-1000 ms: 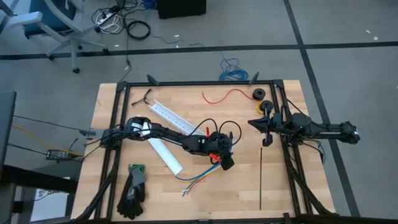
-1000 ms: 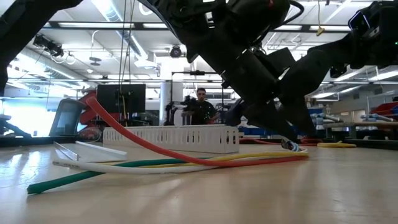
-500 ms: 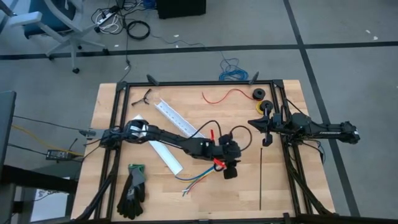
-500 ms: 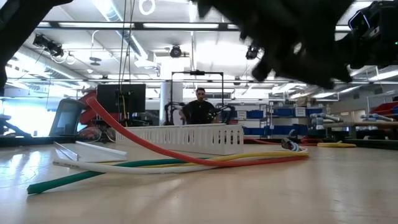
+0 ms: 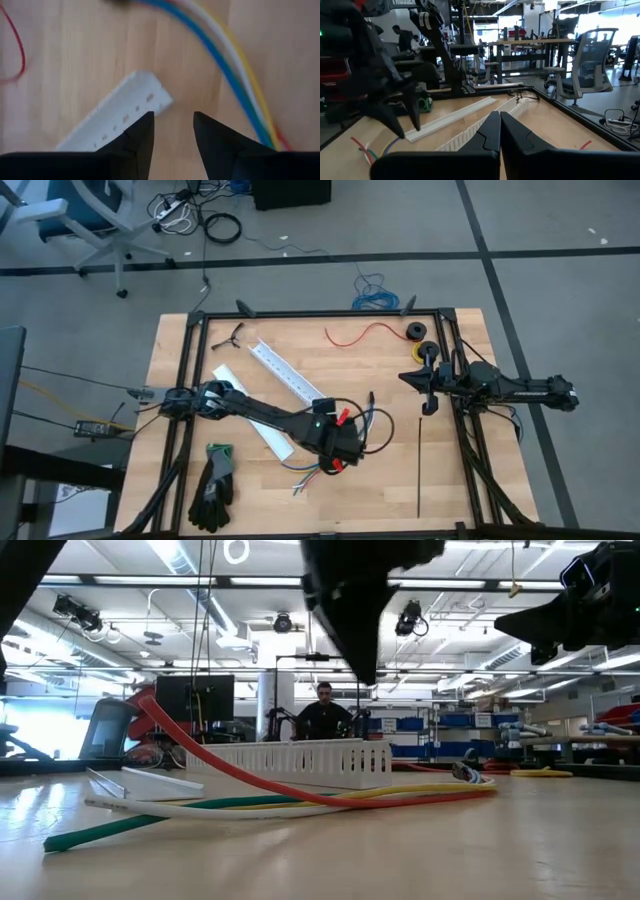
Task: Ziptie cables
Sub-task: Adjust the white cable duct
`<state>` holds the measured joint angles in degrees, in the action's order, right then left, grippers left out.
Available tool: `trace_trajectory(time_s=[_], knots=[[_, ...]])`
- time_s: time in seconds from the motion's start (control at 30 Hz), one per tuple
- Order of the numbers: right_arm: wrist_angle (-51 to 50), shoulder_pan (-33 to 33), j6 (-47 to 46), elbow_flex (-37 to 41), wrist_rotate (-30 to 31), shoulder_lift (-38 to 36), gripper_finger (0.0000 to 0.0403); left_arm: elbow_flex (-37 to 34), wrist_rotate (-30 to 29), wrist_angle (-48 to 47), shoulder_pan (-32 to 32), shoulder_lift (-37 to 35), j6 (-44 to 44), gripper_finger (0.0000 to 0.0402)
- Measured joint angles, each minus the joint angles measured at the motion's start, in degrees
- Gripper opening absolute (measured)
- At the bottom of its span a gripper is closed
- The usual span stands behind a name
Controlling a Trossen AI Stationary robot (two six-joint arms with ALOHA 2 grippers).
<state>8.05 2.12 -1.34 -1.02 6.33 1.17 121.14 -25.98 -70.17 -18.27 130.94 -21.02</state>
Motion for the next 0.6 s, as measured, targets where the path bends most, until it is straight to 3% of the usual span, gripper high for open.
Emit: trace_trajectory(time_s=[0.07,0.2,0.33,0.6], knots=[[0.00,0.01,0.00,0.00,0.02,-0.02,0.0002,-2.84,1.26,1.33,0.01,0.09,-0.49,0.0147],[0.00,0.01,0.01,0.00,0.02,0.00,0.0002,-10.14,9.87,9.21,2.01,0.08,-0.16,0.0147],[0.00,-0.01,0.00,0.00,0.00,0.00,0.0002,-16.51,8.43,14.84,4.52,0.10,-0.55,0.0147],[0.00,-0.01,0.02,0.00,0.02,0.00,0.0002,-20.09,7.00,27.19,10.94,-0.27,6.01,0.0147]])
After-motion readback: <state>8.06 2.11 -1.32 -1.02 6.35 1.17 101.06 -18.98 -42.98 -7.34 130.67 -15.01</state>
